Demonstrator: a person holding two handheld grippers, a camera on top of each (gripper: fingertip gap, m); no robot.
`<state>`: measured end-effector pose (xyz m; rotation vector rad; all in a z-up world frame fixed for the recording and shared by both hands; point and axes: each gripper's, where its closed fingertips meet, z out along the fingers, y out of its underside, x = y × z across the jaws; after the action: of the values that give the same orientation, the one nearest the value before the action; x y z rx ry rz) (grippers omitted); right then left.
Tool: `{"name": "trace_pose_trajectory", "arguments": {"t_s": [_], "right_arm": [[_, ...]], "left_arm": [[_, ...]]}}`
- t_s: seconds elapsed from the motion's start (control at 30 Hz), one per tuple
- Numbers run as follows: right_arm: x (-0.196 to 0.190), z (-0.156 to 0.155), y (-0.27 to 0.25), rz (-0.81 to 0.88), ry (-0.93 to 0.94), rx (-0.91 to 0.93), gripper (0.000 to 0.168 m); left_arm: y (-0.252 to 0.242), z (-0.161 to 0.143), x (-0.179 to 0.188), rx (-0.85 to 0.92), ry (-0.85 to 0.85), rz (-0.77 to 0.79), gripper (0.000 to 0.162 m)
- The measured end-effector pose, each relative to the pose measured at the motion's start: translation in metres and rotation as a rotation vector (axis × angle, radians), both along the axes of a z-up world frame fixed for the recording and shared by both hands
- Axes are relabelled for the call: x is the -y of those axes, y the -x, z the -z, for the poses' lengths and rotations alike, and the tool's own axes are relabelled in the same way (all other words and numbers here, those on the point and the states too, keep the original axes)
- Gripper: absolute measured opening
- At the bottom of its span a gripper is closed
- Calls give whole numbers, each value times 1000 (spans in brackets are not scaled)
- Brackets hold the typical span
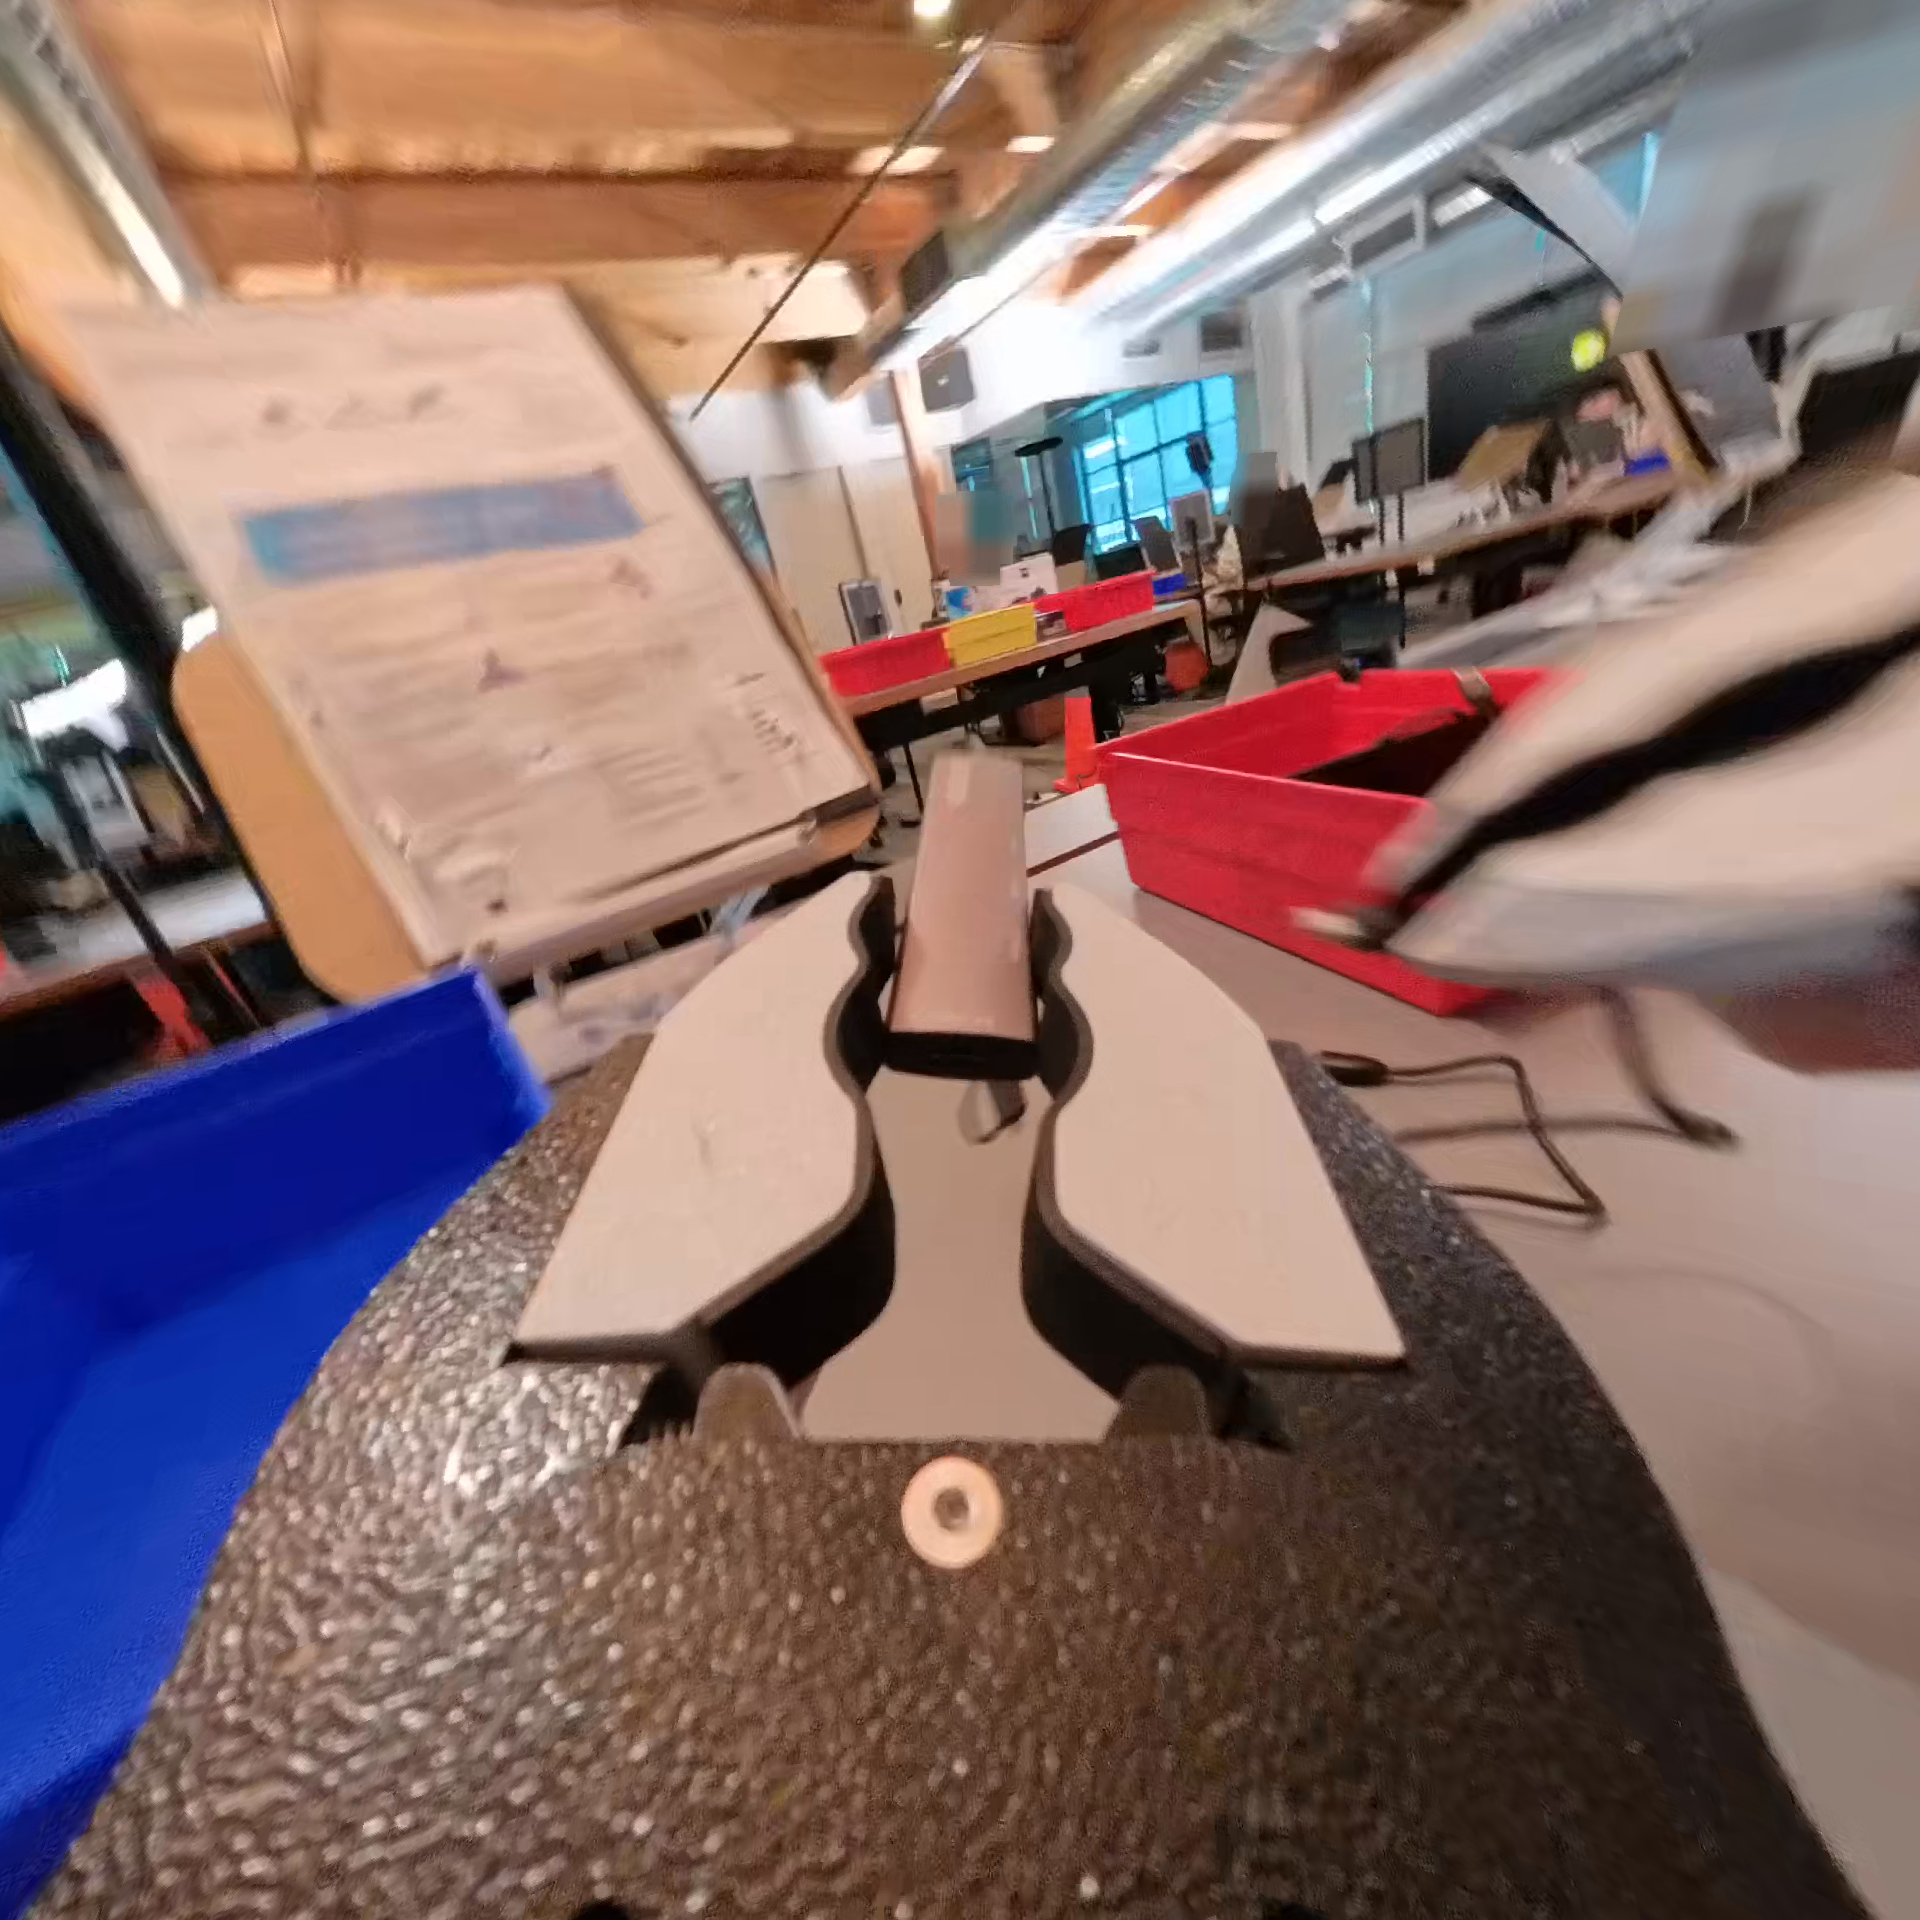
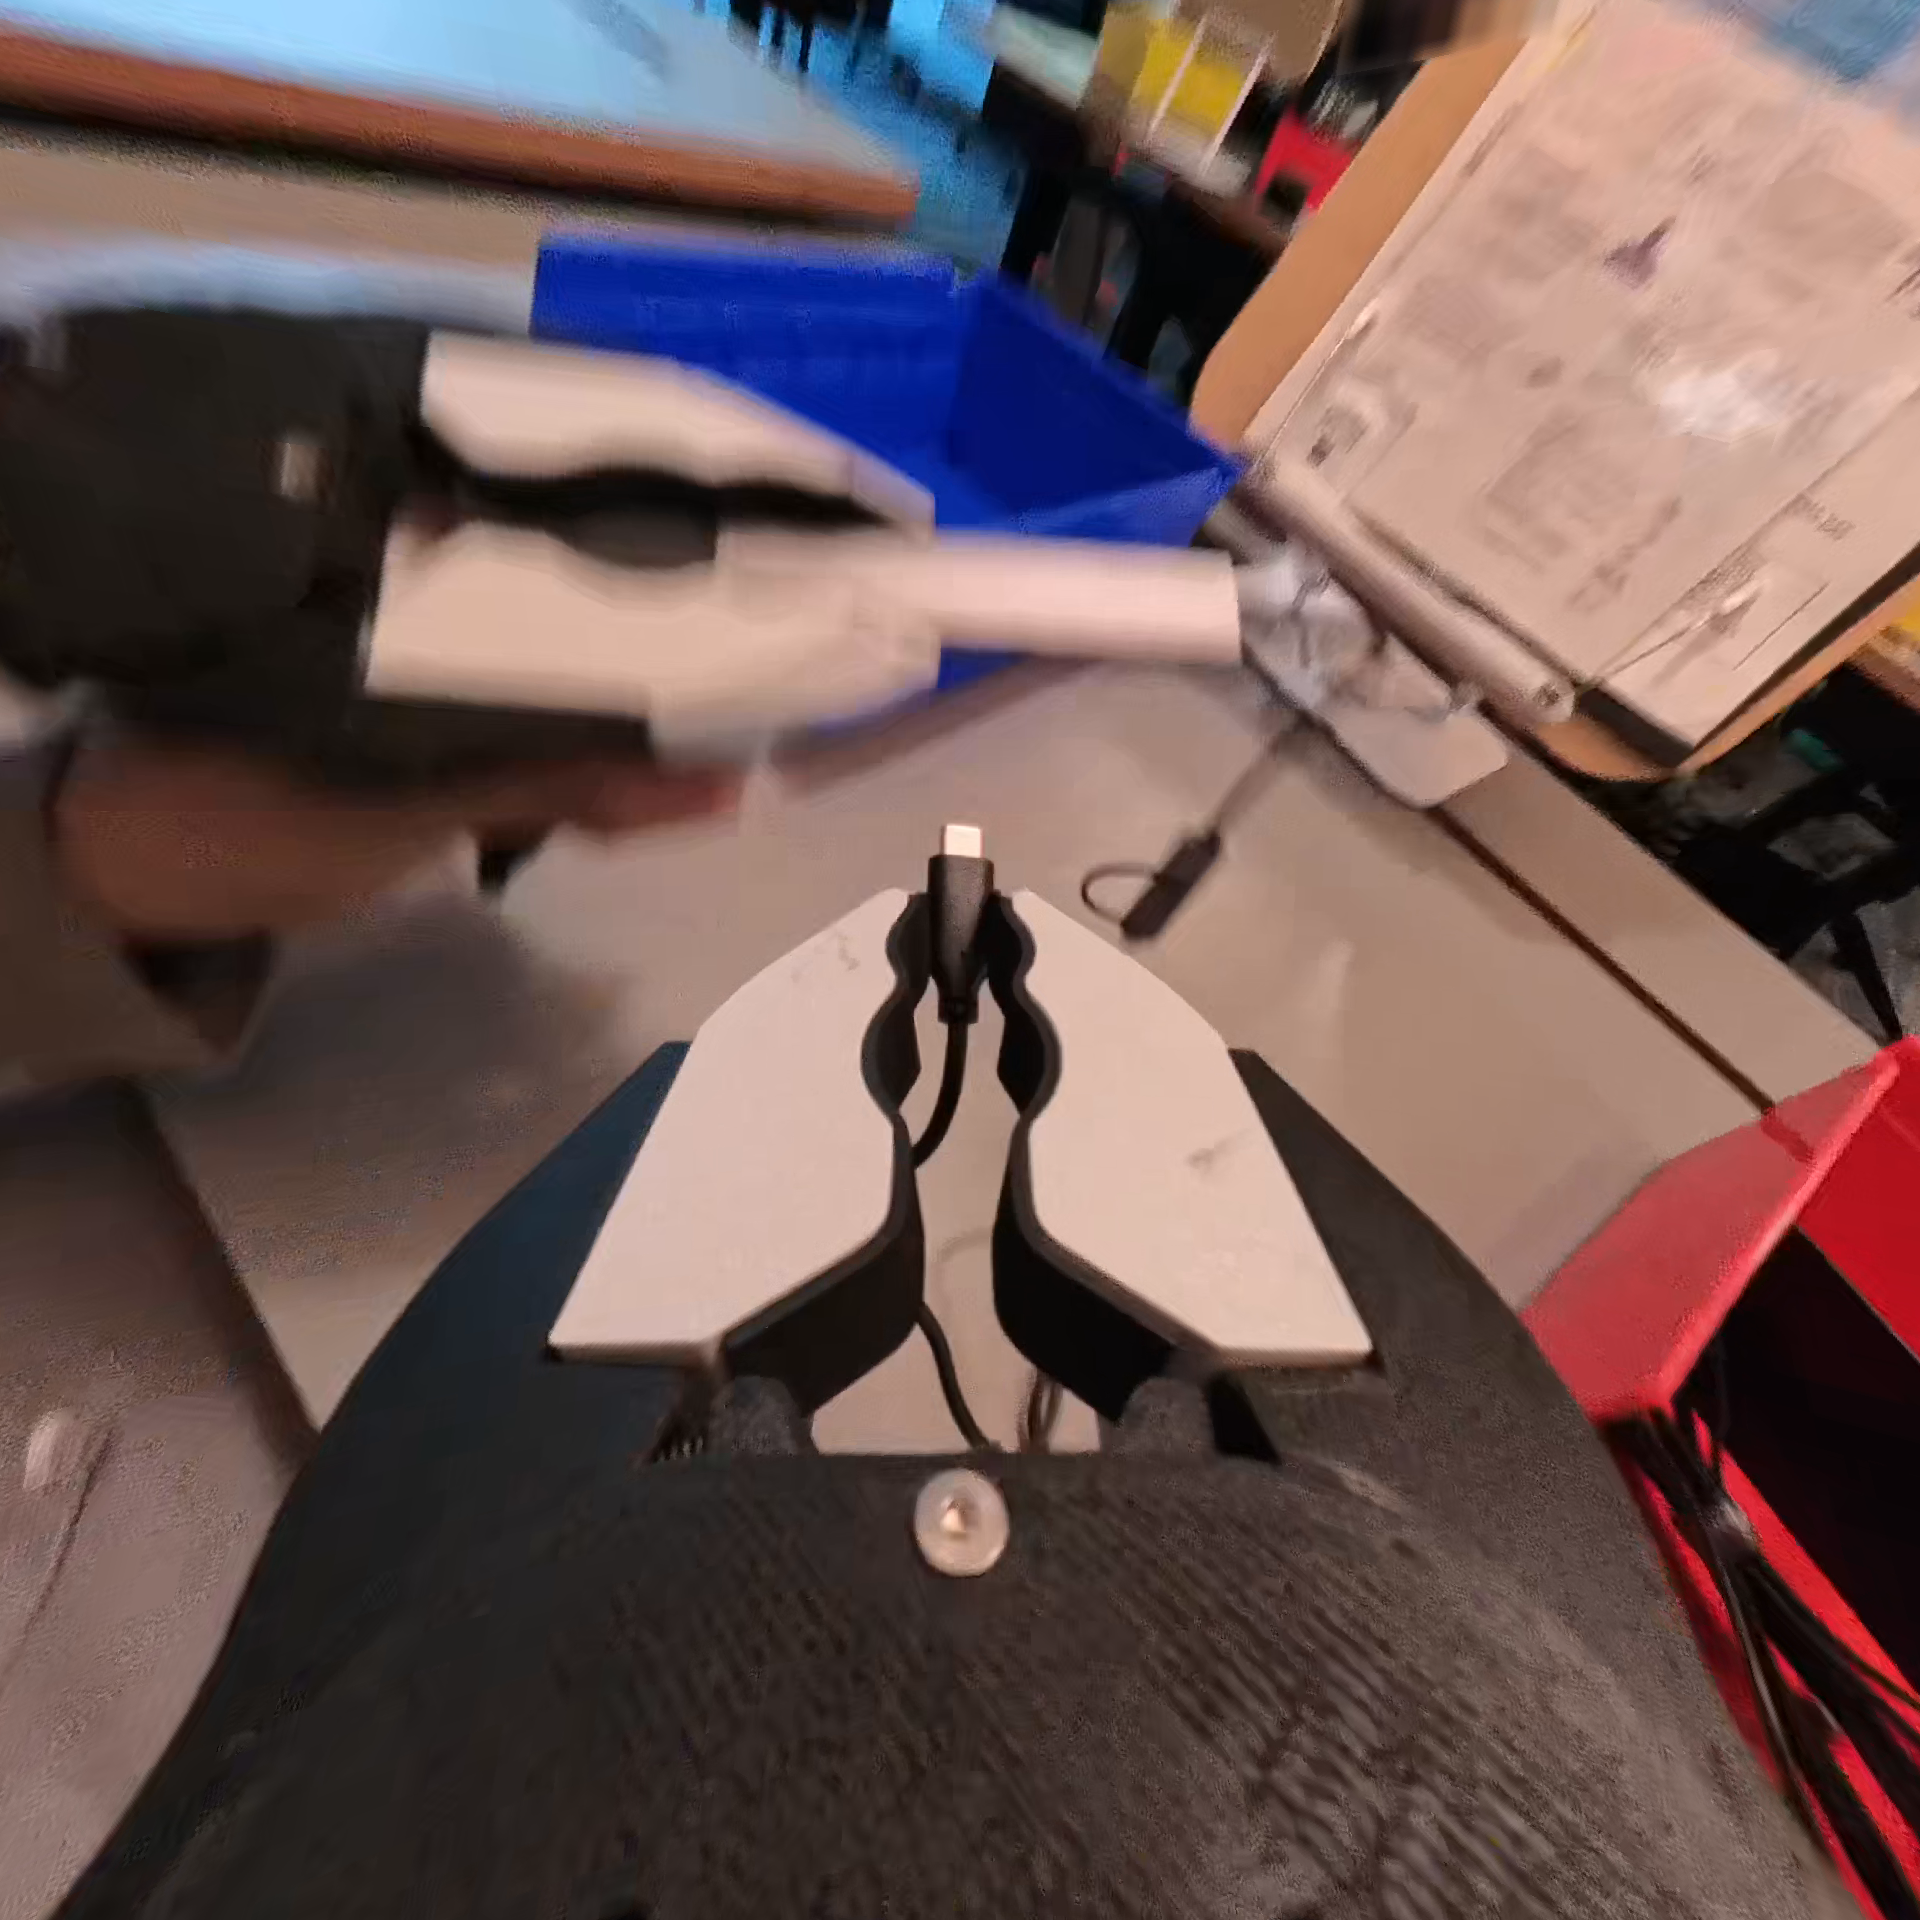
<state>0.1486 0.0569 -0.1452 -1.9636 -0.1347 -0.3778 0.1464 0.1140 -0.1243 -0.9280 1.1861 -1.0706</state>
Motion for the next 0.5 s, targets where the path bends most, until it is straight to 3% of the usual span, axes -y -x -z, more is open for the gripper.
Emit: {"name": "trace_pose_trajectory", "arguments": {"t_s": [0.1,0.23,0.3,0.4,0.5], "right_arm": [[25,-5,-14,119,-35,24,12],[49,-44,-54,216,-201,-90,11],[60,-34,-68,259,-92,-129,12],[58,-18,-68,232,-107,-192,11],[50,24,-67,233,5,-207,11]], "left_arm": [[11,-12,-46,30,140,17,25],[18,-31,-25,68,88,108,25],[15,-31,-15,54,76,151,25],[14,-31,-8,44,81,189,25],[15,-31,-5,41,90,217,25]]}}
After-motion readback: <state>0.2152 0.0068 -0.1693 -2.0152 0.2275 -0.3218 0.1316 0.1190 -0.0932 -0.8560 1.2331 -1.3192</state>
